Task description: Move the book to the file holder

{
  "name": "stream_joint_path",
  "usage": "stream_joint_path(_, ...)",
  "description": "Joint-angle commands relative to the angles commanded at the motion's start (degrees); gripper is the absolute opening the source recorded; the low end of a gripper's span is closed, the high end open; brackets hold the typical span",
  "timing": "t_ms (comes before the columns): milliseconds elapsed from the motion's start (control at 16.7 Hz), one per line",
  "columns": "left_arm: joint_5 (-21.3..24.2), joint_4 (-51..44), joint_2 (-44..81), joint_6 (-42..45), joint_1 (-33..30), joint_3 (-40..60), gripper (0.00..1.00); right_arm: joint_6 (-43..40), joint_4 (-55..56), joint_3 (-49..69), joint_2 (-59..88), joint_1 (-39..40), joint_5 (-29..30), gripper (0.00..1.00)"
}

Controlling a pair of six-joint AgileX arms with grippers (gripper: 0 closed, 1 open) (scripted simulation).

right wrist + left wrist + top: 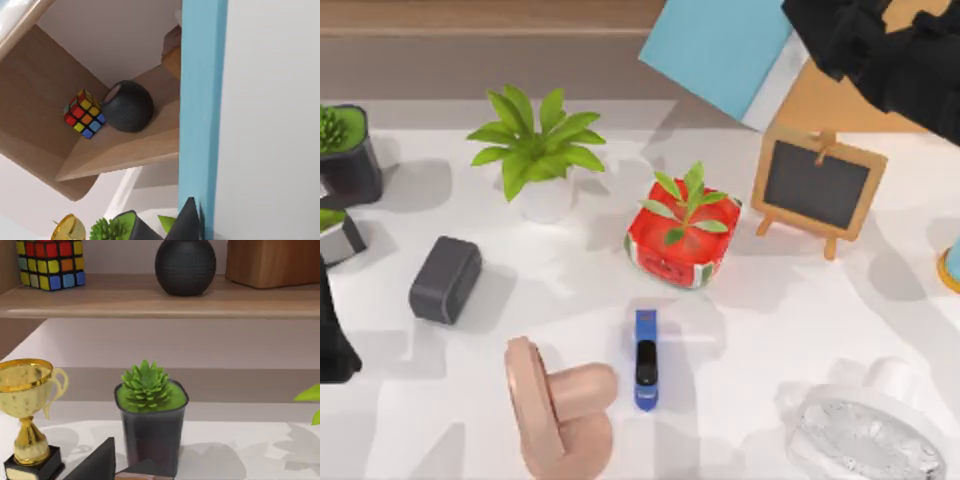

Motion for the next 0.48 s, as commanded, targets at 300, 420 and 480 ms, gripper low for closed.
stream_joint_path(300,0.0,0.0,0.0,0.0,0.0,0.0,1.00,13.4,2.9,-9.6,-5.0,-16.4,-8.1,0.00)
stream_joint_path(420,0.0,0.0,0.0,0.0,0.0,0.0,1.00,18.5,4.0,-11.8,-3.6,-23.5,-9.9,0.00)
stream_joint_path(480,0.0,0.0,0.0,0.0,0.0,0.0,1.00,20.9,4.5,-12.7,-2.1,-26.9,-10.6,0.00)
